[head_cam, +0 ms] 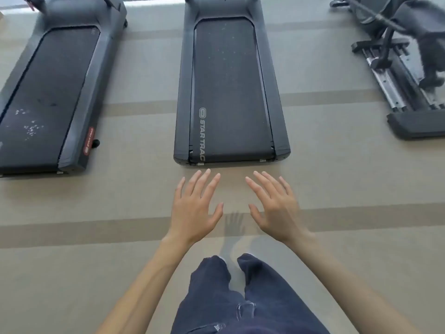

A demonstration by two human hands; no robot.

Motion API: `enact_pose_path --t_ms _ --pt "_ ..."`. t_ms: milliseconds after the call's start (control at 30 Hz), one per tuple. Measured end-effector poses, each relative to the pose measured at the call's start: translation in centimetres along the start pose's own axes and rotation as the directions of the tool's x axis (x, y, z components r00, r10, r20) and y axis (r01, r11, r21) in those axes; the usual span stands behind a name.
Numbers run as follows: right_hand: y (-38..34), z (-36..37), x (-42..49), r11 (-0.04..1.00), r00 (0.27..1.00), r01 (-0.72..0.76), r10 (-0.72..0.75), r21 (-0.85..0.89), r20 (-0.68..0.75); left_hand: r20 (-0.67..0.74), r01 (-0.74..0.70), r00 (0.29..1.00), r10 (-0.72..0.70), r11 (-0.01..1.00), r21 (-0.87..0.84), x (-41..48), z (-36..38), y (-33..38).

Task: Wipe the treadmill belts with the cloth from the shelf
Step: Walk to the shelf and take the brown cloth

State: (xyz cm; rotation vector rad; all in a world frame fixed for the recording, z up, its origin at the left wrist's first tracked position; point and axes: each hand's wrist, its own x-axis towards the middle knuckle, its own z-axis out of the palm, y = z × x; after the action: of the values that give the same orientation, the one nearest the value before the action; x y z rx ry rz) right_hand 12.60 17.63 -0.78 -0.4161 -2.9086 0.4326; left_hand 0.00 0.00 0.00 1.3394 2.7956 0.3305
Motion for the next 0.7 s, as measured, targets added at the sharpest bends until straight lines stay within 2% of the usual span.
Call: enact_pose_path --t_ms 167,367,467,533,700 --pt "-3.4 1.7 -1.1 0.994 0.995 -0.102 0.102 -0.039 -0.003 0.014 -0.139 0.99 0.139 0.99 0.004 -0.1 -0.2 -3.2" --pt "-6.7 3.0 -4.2 0.956 0.958 -0.284 0.285 -0.071 0.004 0.131 -0.344 0.929 0.345 0.938 -0.029 0.4 -0.3 -5.7" --pt "-7.9 2.6 -6.5 0.913 0.916 -0.401 0.4 -0.068 -0.027 0.187 -0.465 0.865 0.465 0.884 -0.048 0.6 -0.4 -5.0" --pt "-8.6 2.0 -8.8 0.868 0.87 -0.492 0.489 -0.067 -0.061 0.208 -0.575 0.79 0.576 0.815 -0.074 0.8 -0.3 -3.5" --pt "-9.6 0.2 -15.5 0.703 0.701 -0.71 0.701 -0.039 -0.129 0.238 -0.751 0.606 0.759 0.644 -0.144 0.1 0.0 2.4"
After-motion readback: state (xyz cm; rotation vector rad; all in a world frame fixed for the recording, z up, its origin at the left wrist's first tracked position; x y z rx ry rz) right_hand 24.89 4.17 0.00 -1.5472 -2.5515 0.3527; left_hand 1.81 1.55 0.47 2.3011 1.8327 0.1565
